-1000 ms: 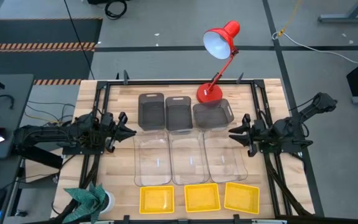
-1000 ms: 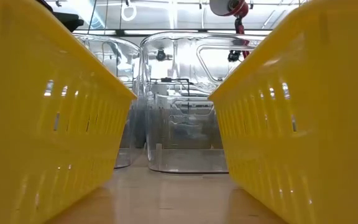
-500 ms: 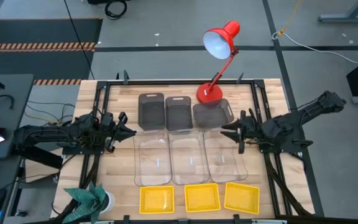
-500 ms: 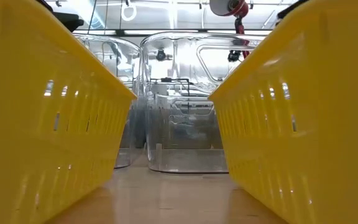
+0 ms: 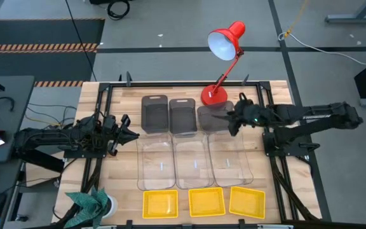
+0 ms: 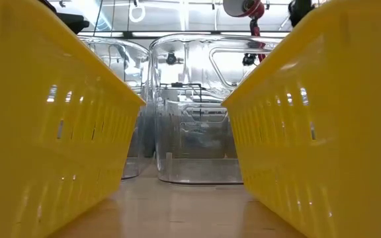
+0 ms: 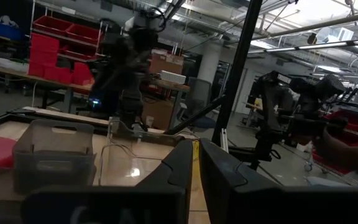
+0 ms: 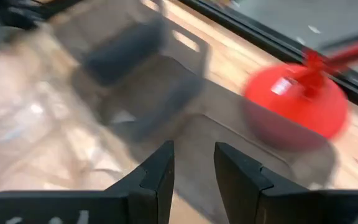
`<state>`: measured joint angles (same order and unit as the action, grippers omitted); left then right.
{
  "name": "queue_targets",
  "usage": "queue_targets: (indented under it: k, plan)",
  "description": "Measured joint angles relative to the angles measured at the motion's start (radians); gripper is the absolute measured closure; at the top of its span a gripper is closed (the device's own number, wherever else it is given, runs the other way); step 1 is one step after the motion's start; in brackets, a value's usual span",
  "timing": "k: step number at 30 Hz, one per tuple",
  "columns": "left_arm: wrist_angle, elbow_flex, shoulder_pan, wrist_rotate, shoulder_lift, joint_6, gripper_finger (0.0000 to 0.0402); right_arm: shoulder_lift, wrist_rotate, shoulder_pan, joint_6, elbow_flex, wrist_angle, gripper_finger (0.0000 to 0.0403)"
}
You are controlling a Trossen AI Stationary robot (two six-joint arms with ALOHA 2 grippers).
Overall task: Stack baskets by color
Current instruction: Stack the right black bin on top of the middle black bin
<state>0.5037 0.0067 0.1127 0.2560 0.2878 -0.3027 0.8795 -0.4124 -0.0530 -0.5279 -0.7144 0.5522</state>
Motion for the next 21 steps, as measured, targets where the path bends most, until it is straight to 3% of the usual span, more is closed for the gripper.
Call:
queue_targets:
  k: [7,13,21]
  plan:
    - [0.0,0.0,0.0,0.0,0.0,0.0,0.0373,0.102,0.121,-0.201,0.039,-0.035,0.077,0.0281]
    - [0.0,0.0,0.0,0.0,0.0,0.0,0.0366,0.197,0.228,-0.334,0.111,-0.101,0.14,0.0247]
    - [0.0,0.0,0.0,0.0,0.0,0.0,0.0373,0.355,0.358,-0.373,0.152,-0.229,0.16,0.0195]
